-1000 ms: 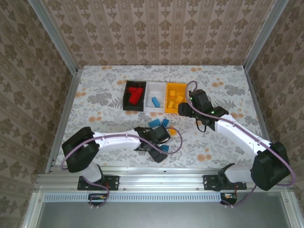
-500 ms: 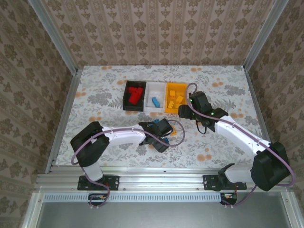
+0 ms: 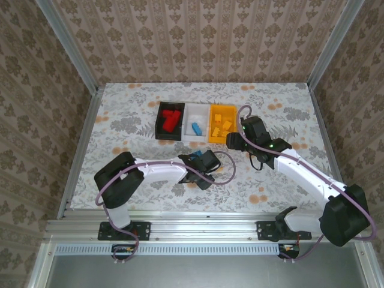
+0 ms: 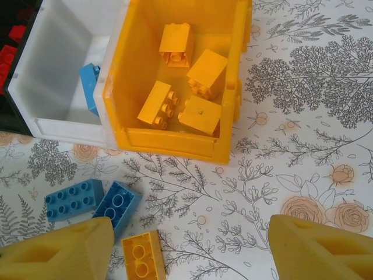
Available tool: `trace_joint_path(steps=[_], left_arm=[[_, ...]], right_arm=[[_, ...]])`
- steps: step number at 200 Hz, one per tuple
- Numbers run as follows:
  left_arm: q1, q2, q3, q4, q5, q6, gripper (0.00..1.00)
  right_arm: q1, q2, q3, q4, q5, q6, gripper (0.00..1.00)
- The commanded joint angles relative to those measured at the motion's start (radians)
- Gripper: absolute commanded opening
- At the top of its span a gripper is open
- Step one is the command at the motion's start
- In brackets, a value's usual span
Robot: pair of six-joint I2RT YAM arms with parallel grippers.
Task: Sort the legos into containers by color
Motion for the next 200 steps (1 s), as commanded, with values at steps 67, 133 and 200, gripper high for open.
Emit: trace_joint_path(steps=[67, 133, 200], left_arm=[[0.041, -0.172, 0.006, -0.066, -0.027, 0.013, 0.3], [0.41, -0.152, 0.317, -0.256, -0.148, -0.004, 0.29], [0.654, 0.23, 0.735, -0.361, -0.049, -0.04, 0.32]], right_arm=[[-0.003, -0.038, -0.05, 0.019, -0.056, 0.018, 0.71], [0.009, -0.037, -0.097, 0.053, -0.114, 0.049, 0.71], [0.047, -0.027, -0.099, 0.051, -0.132, 0.045, 0.71]])
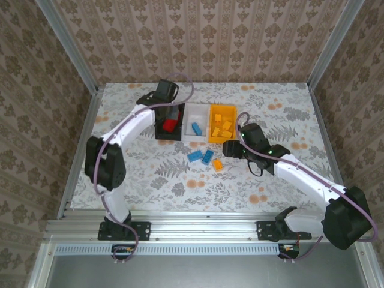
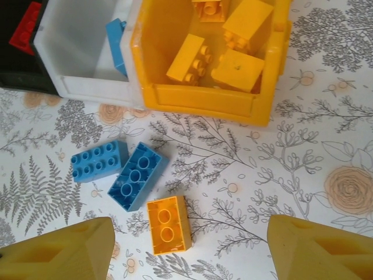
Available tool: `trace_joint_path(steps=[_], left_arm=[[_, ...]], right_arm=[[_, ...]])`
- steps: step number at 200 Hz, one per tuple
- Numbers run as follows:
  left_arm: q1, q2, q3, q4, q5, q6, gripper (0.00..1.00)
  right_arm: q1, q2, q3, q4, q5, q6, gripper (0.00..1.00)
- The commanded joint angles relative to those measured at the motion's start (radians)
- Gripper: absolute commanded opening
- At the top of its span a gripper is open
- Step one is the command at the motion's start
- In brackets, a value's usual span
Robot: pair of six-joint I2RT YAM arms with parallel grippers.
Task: Sort the legos into containers by color
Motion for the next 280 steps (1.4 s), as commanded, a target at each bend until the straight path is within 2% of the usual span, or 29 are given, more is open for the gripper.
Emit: trace_joint_path(steps=[1, 35, 83, 108, 111, 139, 173, 238, 255, 280], left_arm=[[0.045, 0.115, 0.117, -0.107, 0.055, -0.019, 0.32], [0.08, 0.228, 0.234, -0.164, 0.083, -0.017, 0.32], [0.074, 0.123, 0.116, -0.066, 0.121, -0.033, 0.31], [0.029, 0.056, 0.068, 0.002, 0.2, -0.051, 0.31], [-0.003, 0.06, 0.077, -0.005, 0.202, -0.05, 0.31], [-0.1, 0.118, 0.153, -0.032, 0.233, -0.053, 0.32], [-0.135, 0.243, 0.265, -0.052, 0.285, -0.082, 0.33], [-0.137, 0.303, 0.285, -0.042, 0.306, -0.104, 0.43], [-0.137, 0.297, 0.285, -0.052, 0.3, -0.101, 0.53], [-0.138, 0.242, 0.27, -0.056, 0.292, -0.098, 0.6]], right_arm=[[0.011, 0.003, -0.012, 0.009, -0.022, 0.011, 0.71], [0.014, -0.007, -0.026, 0.008, -0.026, 0.008, 0.71], [0.02, 0.008, -0.037, 0.024, -0.027, 0.012, 0.71], [0.023, 0.021, -0.032, 0.03, -0.017, 0.012, 0.71], [0.023, 0.023, -0.03, 0.029, -0.015, 0.012, 0.71], [0.023, 0.019, -0.028, 0.024, -0.006, 0.013, 0.71], [0.023, -0.01, -0.032, -0.001, 0.01, 0.015, 0.71], [0.023, -0.042, -0.034, -0.026, 0.014, 0.012, 0.71], [0.025, -0.037, -0.031, -0.025, 0.003, 0.013, 0.71], [0.08, -0.012, -0.008, -0.05, 0.013, -0.034, 0.71]])
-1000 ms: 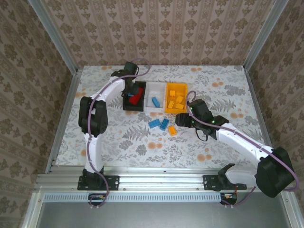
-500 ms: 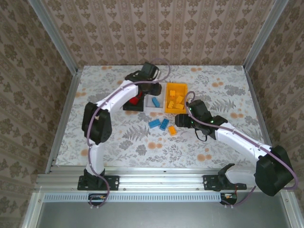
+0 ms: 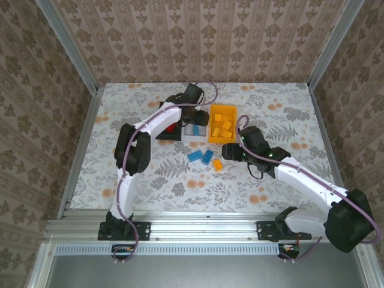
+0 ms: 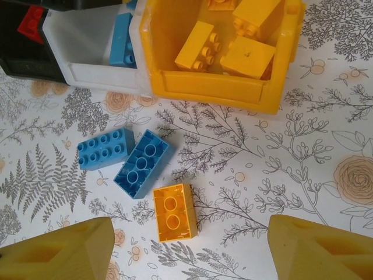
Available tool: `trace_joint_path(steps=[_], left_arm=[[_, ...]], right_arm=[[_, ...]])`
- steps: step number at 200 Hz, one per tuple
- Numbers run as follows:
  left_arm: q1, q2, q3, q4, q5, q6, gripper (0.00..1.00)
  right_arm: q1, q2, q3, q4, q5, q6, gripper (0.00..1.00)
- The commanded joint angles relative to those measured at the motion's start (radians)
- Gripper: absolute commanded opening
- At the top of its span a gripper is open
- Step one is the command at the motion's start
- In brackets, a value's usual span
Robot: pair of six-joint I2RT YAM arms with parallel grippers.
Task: Sort the legos into containers by color
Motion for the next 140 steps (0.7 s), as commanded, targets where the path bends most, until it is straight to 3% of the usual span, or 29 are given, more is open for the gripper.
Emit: trace_joint_path(steps=[1, 36, 71, 91, 116, 140], left_arm=[[-0.002, -0.074, 0.006, -0.019, 0.011, 0.0, 0.6], [0.001, -0.288, -0.136, 0.044, -0.037, 0.0, 0.72], [0.021, -0.596, -0.531, 0.246, 0.012, -0.059, 0.95], [0.016, -0.725, -0.742, 0.336, 0.046, -0.115, 0.99], [0.003, -0.849, -0.975, 0.445, 0.063, -0.196, 1.0], [-0.005, -0.93, -1.124, 0.511, 0.063, -0.246, 1.0]], right_arm=[[0.055, 0.019, 0.022, -0.05, 0.019, -0.04, 0.72], [0.141, 0.184, 0.093, -0.142, 0.022, -0.062, 0.72], [0.172, 0.312, 0.08, -0.101, 0.019, -0.061, 0.76], [0.174, 0.39, 0.12, -0.093, 0.025, -0.069, 0.76], [0.174, 0.469, 0.159, -0.083, 0.073, -0.077, 0.68], [0.173, 0.517, 0.182, -0.086, 0.133, -0.084, 0.54]])
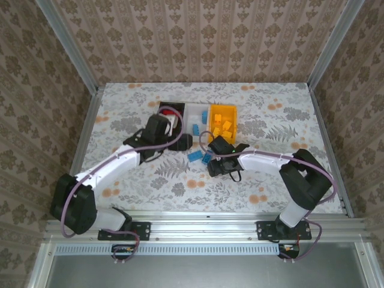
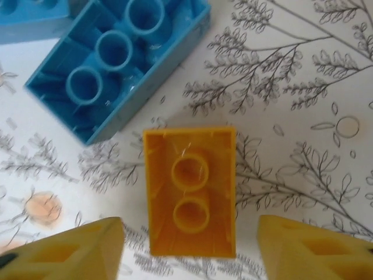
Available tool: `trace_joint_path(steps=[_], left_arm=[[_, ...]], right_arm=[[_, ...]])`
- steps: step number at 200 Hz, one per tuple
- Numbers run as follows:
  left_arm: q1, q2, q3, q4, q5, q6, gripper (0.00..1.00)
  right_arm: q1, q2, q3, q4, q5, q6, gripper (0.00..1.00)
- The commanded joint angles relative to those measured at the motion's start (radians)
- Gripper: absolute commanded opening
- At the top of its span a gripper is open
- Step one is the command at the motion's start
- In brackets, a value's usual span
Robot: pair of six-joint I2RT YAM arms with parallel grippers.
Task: Sort the legos into containers by color
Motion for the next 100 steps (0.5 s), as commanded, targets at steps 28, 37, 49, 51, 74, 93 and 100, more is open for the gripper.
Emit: trace_joint_path(steps=[28, 37, 49, 51, 74, 93, 100], left_arm=[[-0.01, -0.098, -0.154, 0.099, 0.007, -0.084, 1.0], [-0.01, -0.097, -0.153, 0.097, 0.005, -0.078, 1.0], [-0.01, -0.089, -0.145, 0.098, 0.002, -0.07, 1.0], [-0.01, -0.086, -0.143, 0.098, 0.002, -0.069, 1.0], [-0.012, -0.042, -0.116, 0.097, -0.001, -0.053, 1.0], [-0.019, 0.003, -0.088, 0.079, -0.017, -0.033, 0.98], [-0.024, 0.015, -0.078, 0.069, -0.023, -0.023, 0.97]], right_arm=[[0.008, 0.016, 0.039, -0.007, 0.106, -0.016, 0.29], [0.008, -0.007, 0.038, -0.017, 0.118, -0.016, 0.24], [0.009, -0.052, 0.036, -0.037, 0.134, -0.02, 0.21], [0.009, -0.061, 0.035, -0.041, 0.138, -0.02, 0.21], [0.001, -0.148, 0.063, -0.073, 0.183, -0.05, 0.21], [-0.047, -0.135, 0.154, -0.096, 0.213, -0.094, 0.22], [-0.074, -0.112, 0.194, -0.095, 0.208, -0.11, 0.22]])
